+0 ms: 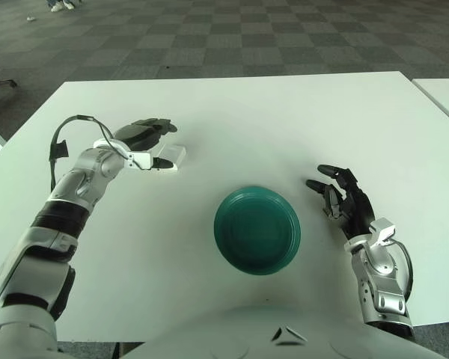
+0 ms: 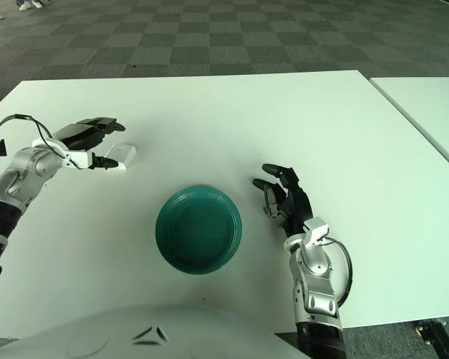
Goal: Put the charger into the plate.
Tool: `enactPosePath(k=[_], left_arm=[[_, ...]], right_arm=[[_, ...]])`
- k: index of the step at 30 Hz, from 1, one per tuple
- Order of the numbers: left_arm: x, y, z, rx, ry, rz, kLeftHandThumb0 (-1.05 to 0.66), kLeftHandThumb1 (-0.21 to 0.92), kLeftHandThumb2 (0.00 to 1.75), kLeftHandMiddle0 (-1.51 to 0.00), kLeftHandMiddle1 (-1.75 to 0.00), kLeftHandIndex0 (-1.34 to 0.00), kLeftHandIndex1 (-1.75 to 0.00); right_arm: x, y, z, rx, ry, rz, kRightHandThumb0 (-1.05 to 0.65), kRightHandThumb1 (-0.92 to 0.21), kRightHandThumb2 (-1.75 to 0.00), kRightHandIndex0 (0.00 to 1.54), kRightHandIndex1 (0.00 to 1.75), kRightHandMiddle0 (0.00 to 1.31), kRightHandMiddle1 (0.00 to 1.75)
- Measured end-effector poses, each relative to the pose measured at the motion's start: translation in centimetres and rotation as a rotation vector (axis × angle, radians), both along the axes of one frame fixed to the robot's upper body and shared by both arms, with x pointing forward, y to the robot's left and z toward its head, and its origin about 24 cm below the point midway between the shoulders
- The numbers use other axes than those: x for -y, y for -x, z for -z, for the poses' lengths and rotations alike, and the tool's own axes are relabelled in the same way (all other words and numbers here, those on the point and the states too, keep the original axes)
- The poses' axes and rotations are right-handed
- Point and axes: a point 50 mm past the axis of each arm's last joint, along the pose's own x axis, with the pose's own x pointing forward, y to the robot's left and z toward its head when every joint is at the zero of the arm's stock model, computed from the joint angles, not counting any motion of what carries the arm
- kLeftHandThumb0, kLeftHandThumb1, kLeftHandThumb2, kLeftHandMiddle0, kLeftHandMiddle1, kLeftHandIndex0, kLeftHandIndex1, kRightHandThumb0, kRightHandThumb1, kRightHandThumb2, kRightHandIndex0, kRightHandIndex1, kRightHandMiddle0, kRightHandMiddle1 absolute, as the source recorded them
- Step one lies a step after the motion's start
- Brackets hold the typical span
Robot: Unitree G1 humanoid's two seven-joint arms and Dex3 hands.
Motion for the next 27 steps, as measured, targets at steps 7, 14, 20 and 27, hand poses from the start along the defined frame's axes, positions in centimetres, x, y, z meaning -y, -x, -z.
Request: enactPosePath(k=[7, 14, 20, 27], left_arm=[[-0.3, -0.6, 0.4, 0.002, -0.017, -0.024, -1.05, 0.92, 0.21, -0.11, 0.0, 0.0, -0.76], [-0.3, -1.2, 0.6, 0.012, -0.048, -0.019, -1.05, 0.92, 0.25, -0.11, 0.0, 0.0, -0.74], [-0.4, -1.6, 0.8, -0.003, -0.082, -0.011, -1.05, 0.92, 0.29, -0.11, 0.0, 0.0, -0.79], [-0.7, -2.0, 1.2, -0.017, -0.112, -0.014, -1.05, 0.92, 0.31, -0.11, 0.0, 0.0, -0.83]], right_arm=[[0.0, 0.0, 0.0, 0.001, -0.005, 0.006, -0.58, -0.78, -0.65, 0.37, 0.72, 0.09, 1.03], [0.0, 0.1, 0.0, 0.002, -0.009, 0.015, -0.57, -0.76, -0.65, 0.36, 0.74, 0.08, 1.04], [-0.1, 0.2, 0.0, 0.006, -0.026, 0.023, -0.57, -0.74, -0.65, 0.35, 0.76, 0.08, 1.06], [0.0, 0.4, 0.1, 0.012, -0.028, 0.028, -0.58, -0.74, -0.68, 0.36, 0.78, 0.08, 1.06]])
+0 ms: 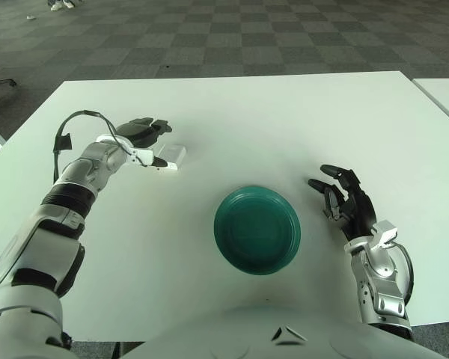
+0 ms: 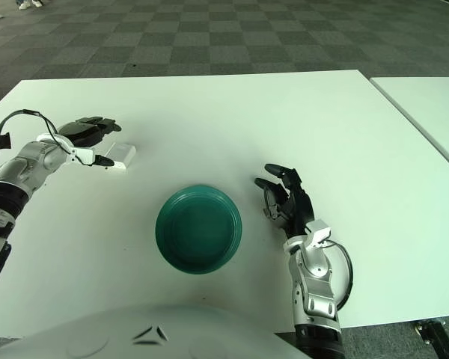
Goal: Put the charger into the plate.
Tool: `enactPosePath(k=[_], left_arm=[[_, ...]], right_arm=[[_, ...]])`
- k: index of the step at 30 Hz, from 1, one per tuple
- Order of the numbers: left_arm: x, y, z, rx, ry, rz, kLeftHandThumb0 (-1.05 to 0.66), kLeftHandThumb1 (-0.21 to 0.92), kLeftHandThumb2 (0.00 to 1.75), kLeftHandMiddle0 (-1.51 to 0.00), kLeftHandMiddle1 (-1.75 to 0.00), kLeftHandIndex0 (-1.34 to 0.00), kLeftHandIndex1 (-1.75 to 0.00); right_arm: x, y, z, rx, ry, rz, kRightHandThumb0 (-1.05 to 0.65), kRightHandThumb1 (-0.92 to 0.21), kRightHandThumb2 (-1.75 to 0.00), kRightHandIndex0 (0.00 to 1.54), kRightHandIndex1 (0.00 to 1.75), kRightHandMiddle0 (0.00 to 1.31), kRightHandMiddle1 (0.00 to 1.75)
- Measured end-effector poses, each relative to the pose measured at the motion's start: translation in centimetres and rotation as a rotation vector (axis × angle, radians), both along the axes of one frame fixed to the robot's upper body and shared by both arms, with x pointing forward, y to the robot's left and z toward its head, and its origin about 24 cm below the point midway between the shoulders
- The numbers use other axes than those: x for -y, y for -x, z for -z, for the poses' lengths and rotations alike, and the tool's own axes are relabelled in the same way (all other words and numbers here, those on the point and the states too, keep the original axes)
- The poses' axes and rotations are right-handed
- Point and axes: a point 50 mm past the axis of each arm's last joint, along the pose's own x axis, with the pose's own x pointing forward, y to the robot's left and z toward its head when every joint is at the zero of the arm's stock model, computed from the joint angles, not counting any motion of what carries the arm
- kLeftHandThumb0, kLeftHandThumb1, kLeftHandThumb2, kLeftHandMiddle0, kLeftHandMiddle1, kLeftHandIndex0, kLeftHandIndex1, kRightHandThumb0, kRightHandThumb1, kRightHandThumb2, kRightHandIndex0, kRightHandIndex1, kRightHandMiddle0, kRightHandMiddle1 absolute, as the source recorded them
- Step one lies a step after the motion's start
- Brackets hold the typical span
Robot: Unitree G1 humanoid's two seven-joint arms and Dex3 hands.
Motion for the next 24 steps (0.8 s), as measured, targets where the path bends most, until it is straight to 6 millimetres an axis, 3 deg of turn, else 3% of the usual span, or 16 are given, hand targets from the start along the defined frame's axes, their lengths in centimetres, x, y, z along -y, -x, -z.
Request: enactPosePath(k=[24], left_arm=[[0.1, -0.1, 1.7, -0.06, -0.059, 0.042, -1.03, 0.92, 0.24, -0.13, -0.01, 0.0, -0.95]], right_arm=[[0.1, 0.5, 0.1, 0.02, 0.003, 0.012, -0.57, -0.75, -0.73, 0.39, 0.79, 0.08, 1.06]])
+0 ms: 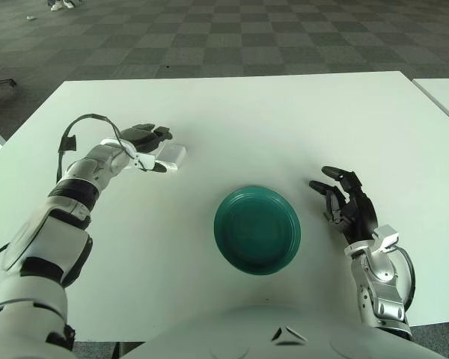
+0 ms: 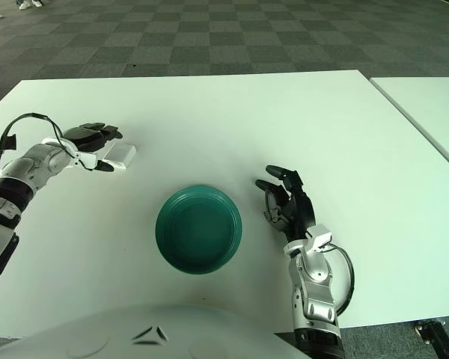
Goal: Put the charger into the plate.
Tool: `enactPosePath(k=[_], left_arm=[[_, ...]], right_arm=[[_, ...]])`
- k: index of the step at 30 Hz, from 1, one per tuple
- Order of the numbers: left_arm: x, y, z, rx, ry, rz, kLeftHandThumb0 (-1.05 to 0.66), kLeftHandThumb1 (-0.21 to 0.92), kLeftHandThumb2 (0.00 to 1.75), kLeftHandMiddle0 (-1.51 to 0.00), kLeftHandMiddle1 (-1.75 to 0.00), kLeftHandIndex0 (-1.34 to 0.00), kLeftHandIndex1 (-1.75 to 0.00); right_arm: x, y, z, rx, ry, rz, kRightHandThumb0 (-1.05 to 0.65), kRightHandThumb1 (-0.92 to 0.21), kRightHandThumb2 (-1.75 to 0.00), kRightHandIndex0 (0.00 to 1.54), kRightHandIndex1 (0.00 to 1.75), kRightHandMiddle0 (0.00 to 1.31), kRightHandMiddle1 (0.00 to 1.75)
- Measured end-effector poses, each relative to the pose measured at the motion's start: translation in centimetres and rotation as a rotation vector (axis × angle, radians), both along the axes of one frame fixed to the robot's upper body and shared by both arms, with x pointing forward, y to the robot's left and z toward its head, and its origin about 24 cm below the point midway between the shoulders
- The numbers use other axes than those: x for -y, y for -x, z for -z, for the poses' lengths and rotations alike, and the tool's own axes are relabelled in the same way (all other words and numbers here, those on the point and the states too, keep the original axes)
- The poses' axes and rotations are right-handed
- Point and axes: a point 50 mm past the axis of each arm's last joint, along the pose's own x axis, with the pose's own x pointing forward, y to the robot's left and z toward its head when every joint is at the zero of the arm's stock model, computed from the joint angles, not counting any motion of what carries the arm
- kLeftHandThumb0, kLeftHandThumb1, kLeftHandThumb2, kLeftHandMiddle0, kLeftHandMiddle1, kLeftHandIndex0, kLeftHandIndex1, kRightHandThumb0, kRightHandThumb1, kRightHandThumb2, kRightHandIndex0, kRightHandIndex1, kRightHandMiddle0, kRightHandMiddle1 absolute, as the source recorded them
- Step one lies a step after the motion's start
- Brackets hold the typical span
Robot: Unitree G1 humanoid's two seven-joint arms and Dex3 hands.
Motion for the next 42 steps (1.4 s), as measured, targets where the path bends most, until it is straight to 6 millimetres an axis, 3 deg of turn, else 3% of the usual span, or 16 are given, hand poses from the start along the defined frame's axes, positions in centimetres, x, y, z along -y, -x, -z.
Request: enactPosePath(k=[9, 26, 36, 41, 42], left_arm=[[0.3, 0.1, 0.6, -0.024, -0.003, 0.01, -1.01, 0.92, 0.22, -0.14, -0.01, 0.0, -0.93], [1.4, 0.1, 1.6, -0.037, 0.019, 0.017, -0.99, 0.92, 0.23, -0.18, -0.02, 0.0, -1.05], [1.8, -0.2, 1.8, -0.031, 0.033, 0.002, -0.94, 0.92, 0.2, -0.33, -0.1, -0.02, -1.08], [1.9, -0.3, 2.1, -0.036, 0.085, -0.039, -0.91, 0.92, 0.21, -0.18, -0.93, -0.06, -1.37], [1.9, -0.3, 2.2, -0.037, 0.093, -0.051, -0.91, 0.92, 0.21, -0.18, -1.01, -0.06, -1.41]], right_arm=[[0.1, 0.2, 0.0, 0.003, -0.005, 0.003, -0.56, -0.75, -0.72, 0.39, 0.8, 0.07, 1.06], [0.2, 0.5, 0.0, 0.011, -0.003, 0.004, -0.58, -0.75, -0.76, 0.4, 0.83, 0.1, 1.11], [0.3, 0.6, 0.1, 0.01, 0.003, 0.004, -0.59, -0.74, -0.75, 0.4, 0.83, 0.11, 1.12], [0.3, 0.6, 0.1, 0.01, 0.001, 0.004, -0.57, -0.72, -0.76, 0.39, 0.84, 0.11, 1.12], [0.3, 0.6, 0.1, 0.011, 0.0, 0.005, -0.57, -0.71, -0.76, 0.39, 0.84, 0.12, 1.12]])
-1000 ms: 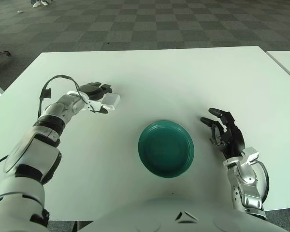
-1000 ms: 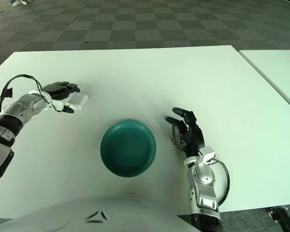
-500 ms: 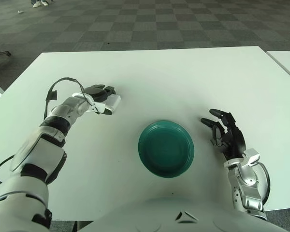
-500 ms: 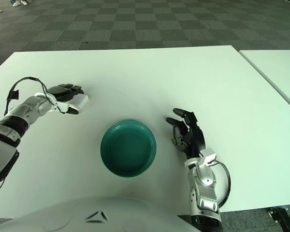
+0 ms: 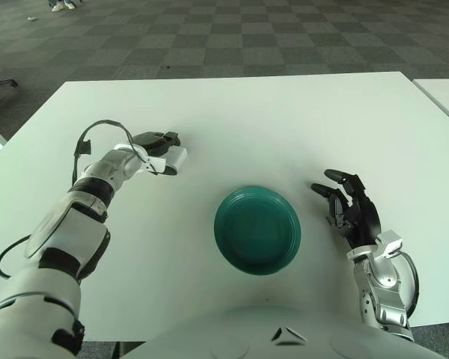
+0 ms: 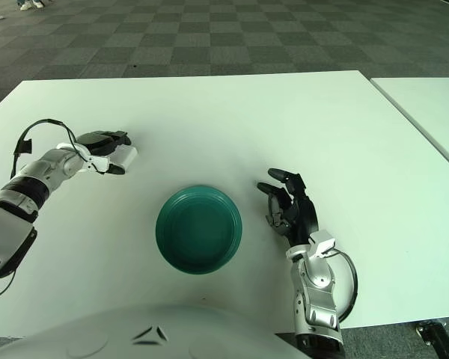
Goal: Put the charger into the plate.
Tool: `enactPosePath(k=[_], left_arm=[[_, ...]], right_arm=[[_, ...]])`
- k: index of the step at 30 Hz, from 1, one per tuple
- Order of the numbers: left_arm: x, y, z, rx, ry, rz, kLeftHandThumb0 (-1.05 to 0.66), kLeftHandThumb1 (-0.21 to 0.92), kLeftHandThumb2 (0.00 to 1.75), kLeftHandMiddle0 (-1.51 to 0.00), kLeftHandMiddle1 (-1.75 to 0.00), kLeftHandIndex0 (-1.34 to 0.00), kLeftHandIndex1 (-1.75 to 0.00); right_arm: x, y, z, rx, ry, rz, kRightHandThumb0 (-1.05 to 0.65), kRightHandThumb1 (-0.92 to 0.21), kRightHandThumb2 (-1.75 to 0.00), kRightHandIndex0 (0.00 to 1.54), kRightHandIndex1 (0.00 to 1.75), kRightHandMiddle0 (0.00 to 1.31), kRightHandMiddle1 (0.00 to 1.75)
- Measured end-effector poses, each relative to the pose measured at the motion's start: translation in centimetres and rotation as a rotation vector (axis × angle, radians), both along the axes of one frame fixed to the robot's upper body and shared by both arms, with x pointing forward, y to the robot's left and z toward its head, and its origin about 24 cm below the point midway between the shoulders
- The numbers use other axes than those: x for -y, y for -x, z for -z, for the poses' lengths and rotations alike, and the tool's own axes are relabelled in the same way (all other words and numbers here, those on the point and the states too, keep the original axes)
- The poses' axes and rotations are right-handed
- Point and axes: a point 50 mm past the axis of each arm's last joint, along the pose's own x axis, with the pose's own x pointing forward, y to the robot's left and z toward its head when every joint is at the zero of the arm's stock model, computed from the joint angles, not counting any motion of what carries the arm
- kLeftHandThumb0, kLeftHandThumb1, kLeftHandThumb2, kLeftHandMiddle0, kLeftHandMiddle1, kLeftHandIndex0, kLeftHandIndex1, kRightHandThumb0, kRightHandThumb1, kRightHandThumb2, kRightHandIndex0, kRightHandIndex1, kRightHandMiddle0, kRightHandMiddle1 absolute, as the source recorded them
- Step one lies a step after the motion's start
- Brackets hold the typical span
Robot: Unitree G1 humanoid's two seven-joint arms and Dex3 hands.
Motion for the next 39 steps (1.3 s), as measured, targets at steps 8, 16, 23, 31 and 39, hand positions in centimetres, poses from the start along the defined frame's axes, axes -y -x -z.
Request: enactPosePath(k=[8, 16, 23, 31, 39], left_arm=[[0.58, -0.66, 0.19, 0.028, 0.048, -0.094, -0.57, 0.73, 0.59, -0.58, -1.71, -0.36, -1.71], [0.56, -0.76, 0.27, 0.078, 0.092, -0.149, -0.43, 0.48, 1.09, -0.75, -1.74, -0.48, -1.74], [0.41, -0.76, 0.45, 0.109, 0.149, -0.231, -0.44, 0.4, 1.2, -0.95, -1.75, -0.54, -1.75], [0.28, -0.77, 0.49, 0.113, 0.154, -0.255, -0.45, 0.38, 1.24, -1.07, -1.75, -0.56, -1.75], [0.61, -0.61, 0.8, 0.108, 0.204, -0.271, -0.45, 0.38, 1.24, -1.1, -1.75, -0.56, -1.75]], right_arm=[[0.02, 0.0, 0.01, 0.002, -0.014, 0.002, -0.55, -0.67, -0.81, 0.37, 0.84, 0.11, 1.11], [0.07, 0.07, -0.07, 0.004, -0.023, 0.007, -0.55, -0.67, -0.82, 0.38, 0.85, 0.11, 1.12], [0.08, 0.22, -0.1, -0.003, -0.024, 0.015, -0.54, -0.68, -0.83, 0.38, 0.88, 0.1, 1.13], [0.1, 0.21, -0.08, -0.008, -0.022, 0.014, -0.55, -0.69, -0.83, 0.37, 0.88, 0.09, 1.13], [0.17, -0.05, -0.05, -0.008, -0.019, 0.011, -0.56, -0.71, -0.79, 0.37, 0.87, 0.08, 1.14]])
